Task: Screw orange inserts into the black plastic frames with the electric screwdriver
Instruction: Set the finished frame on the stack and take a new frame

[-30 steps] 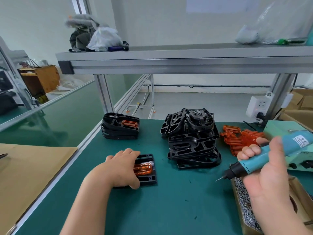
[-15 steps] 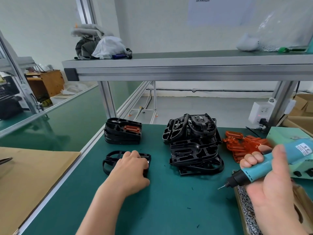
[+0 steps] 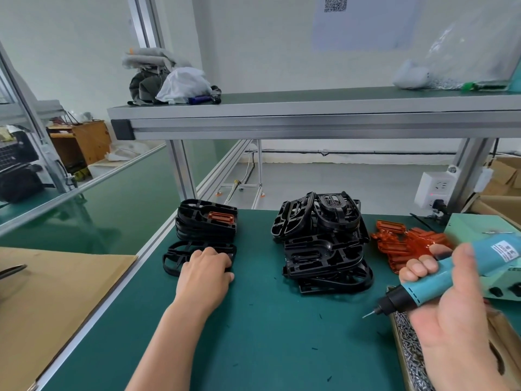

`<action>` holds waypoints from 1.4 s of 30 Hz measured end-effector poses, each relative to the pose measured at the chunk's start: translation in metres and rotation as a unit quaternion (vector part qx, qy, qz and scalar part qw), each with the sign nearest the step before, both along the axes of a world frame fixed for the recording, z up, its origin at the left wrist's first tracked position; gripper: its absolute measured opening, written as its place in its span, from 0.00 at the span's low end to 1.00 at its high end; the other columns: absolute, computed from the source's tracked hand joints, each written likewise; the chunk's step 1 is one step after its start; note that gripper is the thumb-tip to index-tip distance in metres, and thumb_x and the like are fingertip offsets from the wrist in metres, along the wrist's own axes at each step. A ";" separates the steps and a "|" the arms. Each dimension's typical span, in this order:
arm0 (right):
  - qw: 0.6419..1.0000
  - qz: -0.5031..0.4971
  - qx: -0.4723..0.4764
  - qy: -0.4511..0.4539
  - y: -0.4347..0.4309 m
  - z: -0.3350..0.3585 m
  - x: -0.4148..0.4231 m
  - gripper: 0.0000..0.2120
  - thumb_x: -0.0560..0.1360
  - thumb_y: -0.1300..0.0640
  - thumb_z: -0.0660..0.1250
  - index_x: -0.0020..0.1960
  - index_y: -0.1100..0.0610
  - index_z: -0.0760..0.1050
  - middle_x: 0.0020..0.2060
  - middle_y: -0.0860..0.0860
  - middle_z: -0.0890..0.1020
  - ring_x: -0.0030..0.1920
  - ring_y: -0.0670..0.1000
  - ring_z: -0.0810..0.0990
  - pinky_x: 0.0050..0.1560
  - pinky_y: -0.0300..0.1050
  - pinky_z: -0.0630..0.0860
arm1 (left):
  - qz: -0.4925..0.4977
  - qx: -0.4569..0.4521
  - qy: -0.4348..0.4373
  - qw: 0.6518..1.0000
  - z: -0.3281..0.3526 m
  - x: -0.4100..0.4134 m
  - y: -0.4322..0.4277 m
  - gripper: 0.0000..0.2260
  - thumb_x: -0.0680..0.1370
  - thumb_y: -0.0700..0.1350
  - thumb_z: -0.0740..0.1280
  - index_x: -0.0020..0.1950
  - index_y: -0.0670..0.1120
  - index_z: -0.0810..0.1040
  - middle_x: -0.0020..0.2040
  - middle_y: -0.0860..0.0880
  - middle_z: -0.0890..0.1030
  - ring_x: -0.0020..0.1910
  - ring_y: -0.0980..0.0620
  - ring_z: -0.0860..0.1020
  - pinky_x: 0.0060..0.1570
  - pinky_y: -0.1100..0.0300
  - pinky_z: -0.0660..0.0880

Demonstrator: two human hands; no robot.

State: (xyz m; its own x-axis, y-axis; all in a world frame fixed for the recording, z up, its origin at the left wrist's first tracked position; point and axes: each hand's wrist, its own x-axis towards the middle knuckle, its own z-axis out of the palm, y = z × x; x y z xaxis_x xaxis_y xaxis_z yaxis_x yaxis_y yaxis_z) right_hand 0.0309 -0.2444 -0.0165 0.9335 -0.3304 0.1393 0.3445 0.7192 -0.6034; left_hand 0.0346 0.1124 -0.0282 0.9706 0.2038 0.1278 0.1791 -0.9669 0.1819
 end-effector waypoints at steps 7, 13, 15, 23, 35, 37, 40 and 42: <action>1.000 -0.003 0.006 0.011 -0.004 0.000 0.001 0.18 0.75 0.37 0.74 0.47 0.51 0.77 0.35 0.47 0.71 0.35 0.46 0.70 0.37 0.38 0.72 | 0.023 -0.026 -0.106 0.994 -0.005 0.004 -0.013 0.14 0.82 0.57 0.67 0.65 0.54 0.81 0.63 0.53 0.77 0.64 0.47 0.71 0.65 0.49 0.67; 1.000 -0.008 0.015 0.020 -0.006 -0.003 0.002 0.16 0.80 0.39 0.72 0.48 0.52 0.77 0.36 0.47 0.71 0.35 0.47 0.71 0.38 0.39 0.74 | -0.117 -0.300 -0.125 0.939 -0.007 -0.006 -0.074 0.22 0.80 0.62 0.68 0.71 0.54 0.76 0.64 0.59 0.76 0.65 0.60 0.74 0.64 0.62 0.69; 0.999 -0.010 0.018 0.027 -0.006 -0.002 0.003 0.16 0.80 0.40 0.72 0.48 0.52 0.76 0.35 0.47 0.71 0.35 0.47 0.71 0.37 0.39 0.74 | -0.181 -0.262 -0.117 0.941 -0.012 -0.010 -0.090 0.26 0.80 0.64 0.67 0.76 0.57 0.72 0.69 0.62 0.70 0.70 0.62 0.67 0.69 0.63 0.64; 0.999 -0.009 0.029 0.037 -0.007 0.000 0.003 0.16 0.80 0.41 0.71 0.48 0.53 0.76 0.35 0.47 0.71 0.34 0.47 0.71 0.36 0.40 0.74 | -0.219 -0.149 -0.152 0.952 -0.013 -0.004 -0.105 0.14 0.82 0.49 0.69 0.69 0.54 0.80 0.62 0.61 0.78 0.65 0.58 0.69 0.64 0.67 0.66; 0.999 -0.021 0.024 0.036 -0.007 -0.001 0.002 0.15 0.82 0.42 0.70 0.49 0.53 0.75 0.36 0.48 0.71 0.35 0.47 0.71 0.36 0.40 0.74 | -0.194 -0.331 -0.145 0.912 -0.002 -0.016 -0.087 0.15 0.81 0.40 0.71 0.56 0.62 0.80 0.53 0.64 0.81 0.44 0.57 0.82 0.44 0.64 0.78; 0.999 -0.023 0.024 0.035 -0.007 -0.001 0.001 0.15 0.82 0.42 0.70 0.49 0.53 0.75 0.36 0.48 0.71 0.34 0.47 0.71 0.37 0.40 0.74 | -0.196 -0.430 -0.140 0.870 0.001 -0.016 -0.081 0.16 0.81 0.36 0.70 0.54 0.59 0.82 0.55 0.58 0.82 0.44 0.53 0.85 0.45 0.58 0.82; 0.999 -0.024 0.023 0.035 -0.007 0.001 0.002 0.15 0.81 0.41 0.70 0.49 0.53 0.75 0.35 0.48 0.71 0.34 0.46 0.71 0.36 0.40 0.74 | -0.198 -0.543 -0.127 0.806 0.004 -0.012 -0.073 0.08 0.82 0.38 0.70 0.54 0.51 0.84 0.54 0.53 0.84 0.50 0.54 0.83 0.48 0.53 0.84; 0.999 -0.024 0.026 0.030 -0.007 0.001 0.001 0.15 0.81 0.42 0.70 0.49 0.53 0.75 0.35 0.48 0.71 0.34 0.46 0.71 0.36 0.39 0.74 | -0.209 -0.581 -0.118 0.777 0.005 -0.011 -0.070 0.06 0.81 0.48 0.72 0.54 0.47 0.84 0.50 0.48 0.82 0.48 0.54 0.80 0.50 0.53 0.84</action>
State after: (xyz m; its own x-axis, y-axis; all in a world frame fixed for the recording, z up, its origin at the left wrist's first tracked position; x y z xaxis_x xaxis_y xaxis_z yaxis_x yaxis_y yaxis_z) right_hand 0.0324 -0.2509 -0.0153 0.9227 -0.3798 0.0658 0.3439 0.7339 -0.5858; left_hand 0.0237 0.0423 -0.0232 0.9603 -0.0126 0.2787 -0.2787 -0.0889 0.9562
